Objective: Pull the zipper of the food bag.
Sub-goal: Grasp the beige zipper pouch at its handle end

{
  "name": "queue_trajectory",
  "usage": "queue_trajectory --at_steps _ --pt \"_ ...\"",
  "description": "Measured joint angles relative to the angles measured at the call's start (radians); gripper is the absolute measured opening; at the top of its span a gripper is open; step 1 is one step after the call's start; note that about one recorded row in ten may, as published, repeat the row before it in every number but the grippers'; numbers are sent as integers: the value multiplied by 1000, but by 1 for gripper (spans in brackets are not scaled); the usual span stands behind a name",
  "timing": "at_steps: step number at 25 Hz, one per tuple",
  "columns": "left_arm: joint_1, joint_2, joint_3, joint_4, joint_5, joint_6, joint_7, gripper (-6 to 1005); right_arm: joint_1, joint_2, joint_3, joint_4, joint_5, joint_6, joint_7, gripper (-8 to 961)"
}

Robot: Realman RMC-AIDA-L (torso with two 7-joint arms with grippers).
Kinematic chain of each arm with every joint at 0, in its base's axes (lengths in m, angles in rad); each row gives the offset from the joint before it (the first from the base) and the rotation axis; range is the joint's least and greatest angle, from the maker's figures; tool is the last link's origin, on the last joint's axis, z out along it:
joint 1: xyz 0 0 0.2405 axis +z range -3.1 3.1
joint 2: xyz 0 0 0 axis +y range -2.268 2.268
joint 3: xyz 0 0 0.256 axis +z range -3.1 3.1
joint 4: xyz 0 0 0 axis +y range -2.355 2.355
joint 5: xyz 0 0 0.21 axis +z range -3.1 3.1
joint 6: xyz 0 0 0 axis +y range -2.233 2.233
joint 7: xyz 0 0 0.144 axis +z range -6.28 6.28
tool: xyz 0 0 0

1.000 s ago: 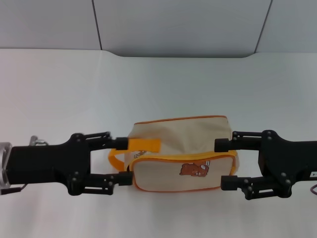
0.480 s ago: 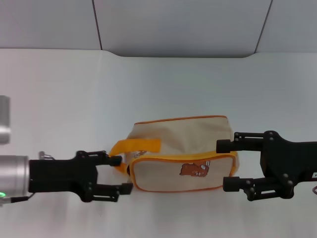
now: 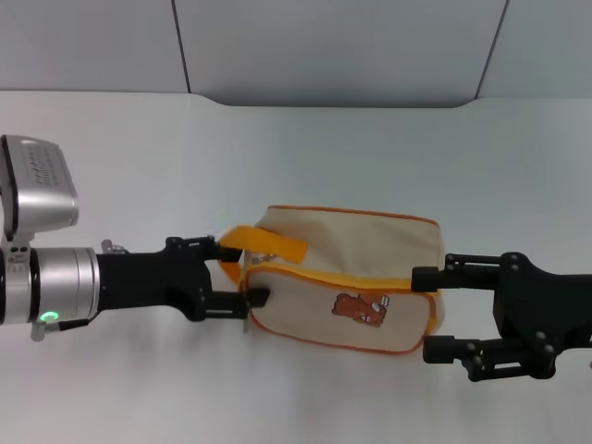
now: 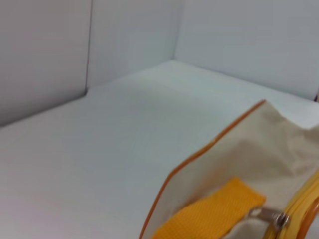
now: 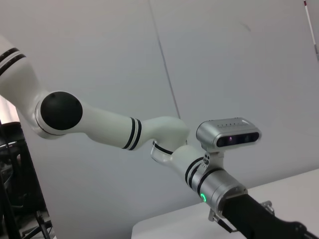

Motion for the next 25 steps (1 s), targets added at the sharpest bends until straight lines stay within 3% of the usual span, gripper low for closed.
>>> queue_trajectory --at_steps 8,18,23,25 --pt "28 3 22 4 -25 58 35 749 -7 2 0 -1 0 0 -9 721" --pt "25 -2 24 -36 -42 2 71 513 -7 2 1 -1 4 -9 -9 714" --pt "23 -2 19 -37 -42 6 79 347 -8 2 3 -1 10 -7 -10 710" --pt "23 -1 18 -34 -42 15 81 335 -8 4 13 -1 11 -1 -12 709"
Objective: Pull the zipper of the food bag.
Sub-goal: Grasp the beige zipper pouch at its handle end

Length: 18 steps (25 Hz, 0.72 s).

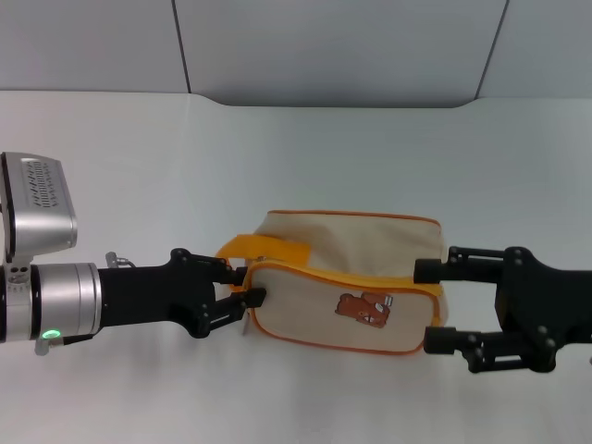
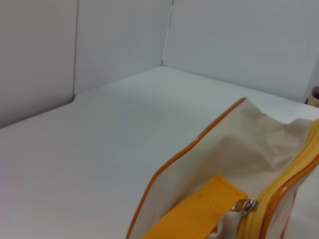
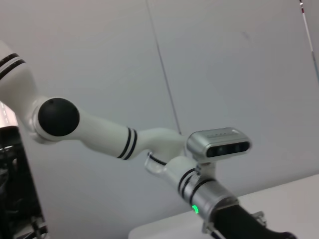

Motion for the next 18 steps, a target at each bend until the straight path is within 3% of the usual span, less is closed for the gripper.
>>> queue_trajectory --at_steps 7,9,12,18 --pt "-2 3 -2 3 -39 76 63 295 1 33 172 1 1 5 -81 704" --pt "-1 4 -2 3 -56 86 81 283 1 36 186 2 1 5 -91 703" --pt "-2 5 1 2 -62 90 91 128 6 40 197 7 1 15 -105 701" --pt "-10 10 -13 15 -80 137 111 120 20 48 190 6 1 84 -156 696"
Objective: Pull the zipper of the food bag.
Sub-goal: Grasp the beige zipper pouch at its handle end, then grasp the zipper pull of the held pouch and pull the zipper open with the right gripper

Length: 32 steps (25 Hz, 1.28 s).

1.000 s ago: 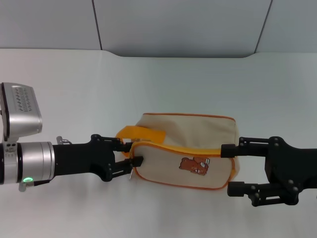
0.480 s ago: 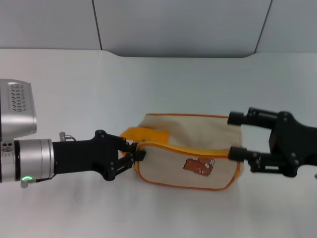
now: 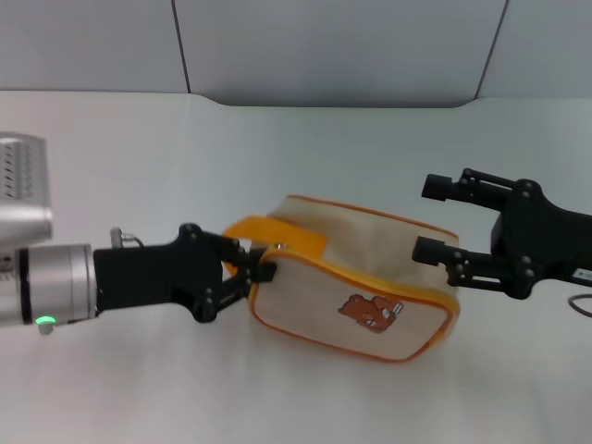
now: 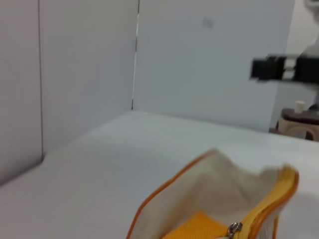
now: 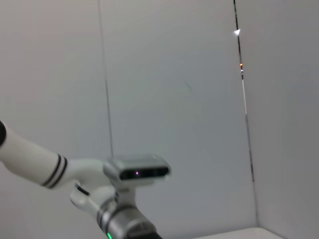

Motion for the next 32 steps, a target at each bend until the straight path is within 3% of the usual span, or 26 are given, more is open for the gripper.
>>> queue_trajectory --at_steps 9,18,23,32 --pt "-22 6 -7 92 -28 111 7 113 41 27 6 70 0 91 -302 690" --pt "-30 -3 -6 93 -34 121 15 110 86 28 -1 194 14 165 -480 466" --pt "-33 -3 -7 93 -36 122 15 109 115 29 -31 220 9 214 -494 231" --pt "-39 -1 -7 94 -39 122 15 109 134 31 -104 233 13 256 -495 228"
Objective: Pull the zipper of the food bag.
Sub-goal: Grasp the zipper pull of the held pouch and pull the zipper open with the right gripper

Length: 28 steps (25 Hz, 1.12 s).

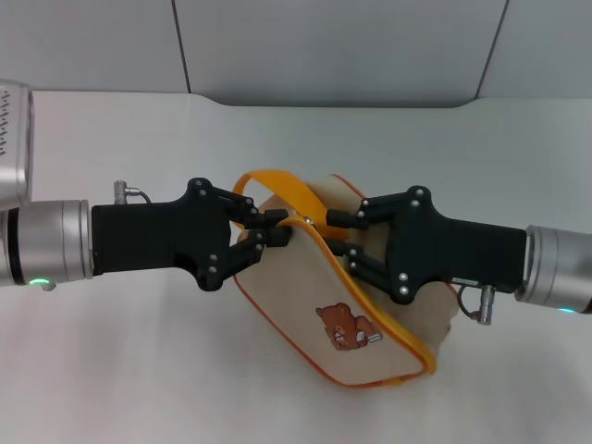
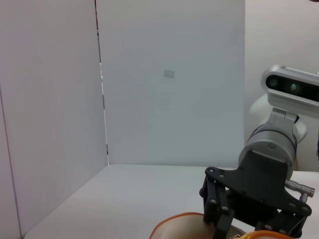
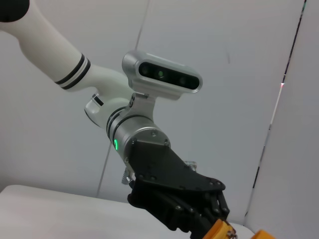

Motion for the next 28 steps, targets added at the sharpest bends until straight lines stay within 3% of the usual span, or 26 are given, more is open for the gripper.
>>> queue_trajectory --at_steps 19,21,28 --pt "-2 -8 0 0 -4 18 -6 102 59 2 -3 62 -8 52 -43 221" --pt "1 -8 1 0 -11 19 -6 102 54 2 -4 62 -6 45 -50 54" --pt "12 -7 0 0 -24 15 -3 102 42 1 -5 59 -5 40 -52 0"
